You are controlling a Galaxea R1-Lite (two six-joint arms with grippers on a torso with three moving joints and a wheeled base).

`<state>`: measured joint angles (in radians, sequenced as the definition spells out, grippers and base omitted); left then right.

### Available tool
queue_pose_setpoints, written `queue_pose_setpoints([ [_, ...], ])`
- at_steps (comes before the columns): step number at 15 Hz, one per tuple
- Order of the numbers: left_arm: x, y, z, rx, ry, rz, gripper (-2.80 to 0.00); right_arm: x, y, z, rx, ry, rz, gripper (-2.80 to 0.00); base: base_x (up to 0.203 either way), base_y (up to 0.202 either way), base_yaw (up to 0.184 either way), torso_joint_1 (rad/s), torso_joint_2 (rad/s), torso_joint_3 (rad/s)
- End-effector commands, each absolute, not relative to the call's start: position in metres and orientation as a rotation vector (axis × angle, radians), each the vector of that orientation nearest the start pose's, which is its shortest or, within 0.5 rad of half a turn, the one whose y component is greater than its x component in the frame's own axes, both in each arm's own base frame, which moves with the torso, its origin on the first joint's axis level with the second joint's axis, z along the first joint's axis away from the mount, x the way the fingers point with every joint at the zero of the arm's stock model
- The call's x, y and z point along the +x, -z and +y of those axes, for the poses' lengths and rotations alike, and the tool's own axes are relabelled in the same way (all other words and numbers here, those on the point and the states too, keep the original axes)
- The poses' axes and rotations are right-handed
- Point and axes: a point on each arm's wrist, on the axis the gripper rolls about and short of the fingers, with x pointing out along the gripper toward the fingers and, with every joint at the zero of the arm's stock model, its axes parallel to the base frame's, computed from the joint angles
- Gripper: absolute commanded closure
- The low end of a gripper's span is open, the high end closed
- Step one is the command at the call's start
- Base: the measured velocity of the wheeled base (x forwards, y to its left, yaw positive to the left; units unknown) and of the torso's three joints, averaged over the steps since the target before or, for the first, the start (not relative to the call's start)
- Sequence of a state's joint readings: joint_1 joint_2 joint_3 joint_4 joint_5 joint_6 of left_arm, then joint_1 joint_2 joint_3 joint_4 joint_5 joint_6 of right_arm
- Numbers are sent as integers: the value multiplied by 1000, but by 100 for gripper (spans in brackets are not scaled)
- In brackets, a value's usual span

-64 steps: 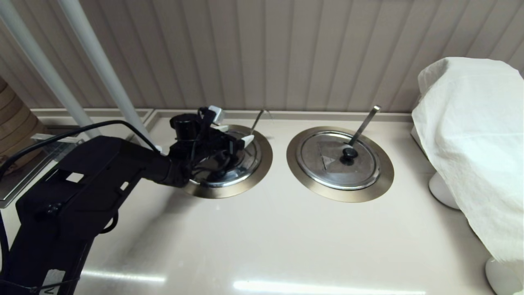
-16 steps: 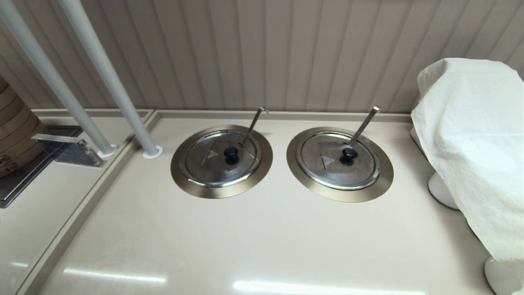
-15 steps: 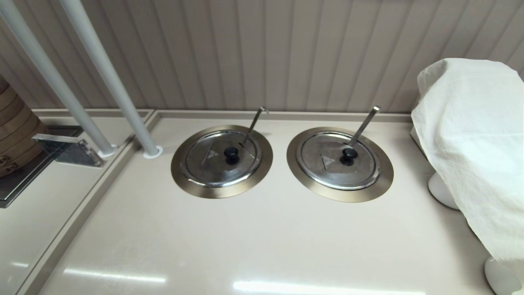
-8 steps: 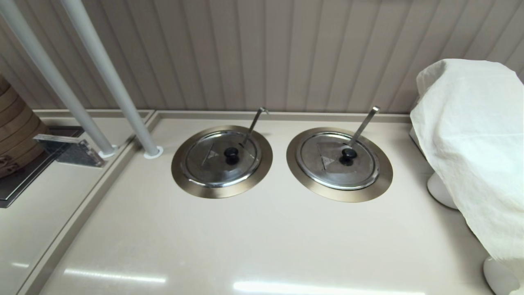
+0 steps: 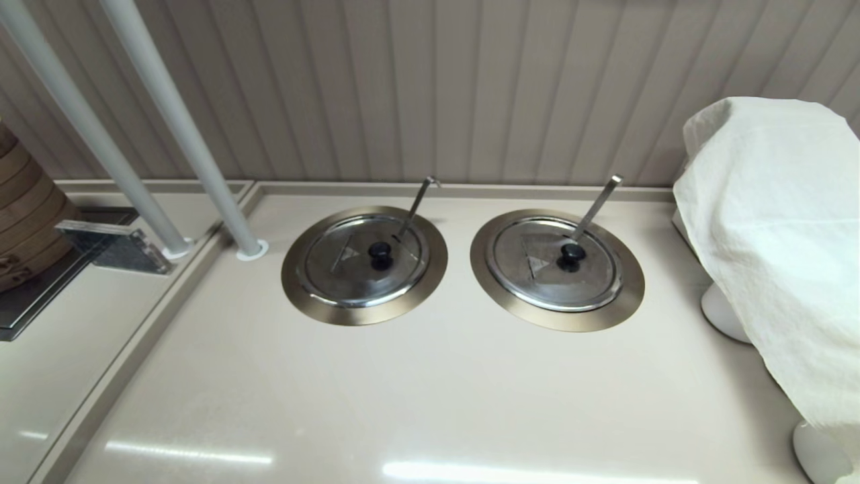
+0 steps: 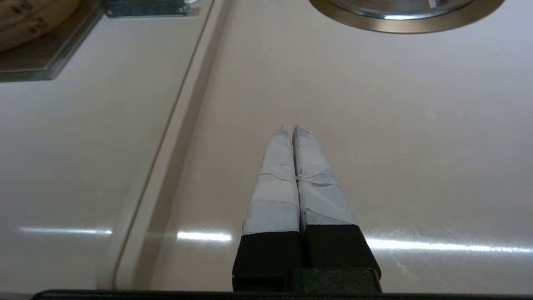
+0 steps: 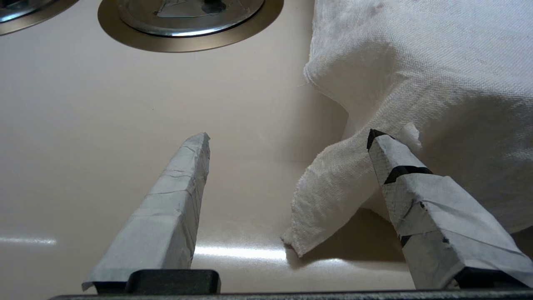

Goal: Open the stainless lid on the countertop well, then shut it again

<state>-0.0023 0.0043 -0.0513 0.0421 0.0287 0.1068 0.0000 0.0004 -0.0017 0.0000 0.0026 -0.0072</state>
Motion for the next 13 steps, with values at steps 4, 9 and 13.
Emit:
queue_pose_setpoints([
  [4,-23,-74,0,97,5,13,0,-23,-76,0,-9,-3,-2,-280,0,0,0,0,0,0],
  [9,-23,-74,0,89,6,12,0,-23,-76,0,-6,-3,-2,-280,0,0,0,0,0,0],
  [13,-23,-74,0,87,5,12,0,-23,-76,0,-6,-3,-2,-280,0,0,0,0,0,0],
])
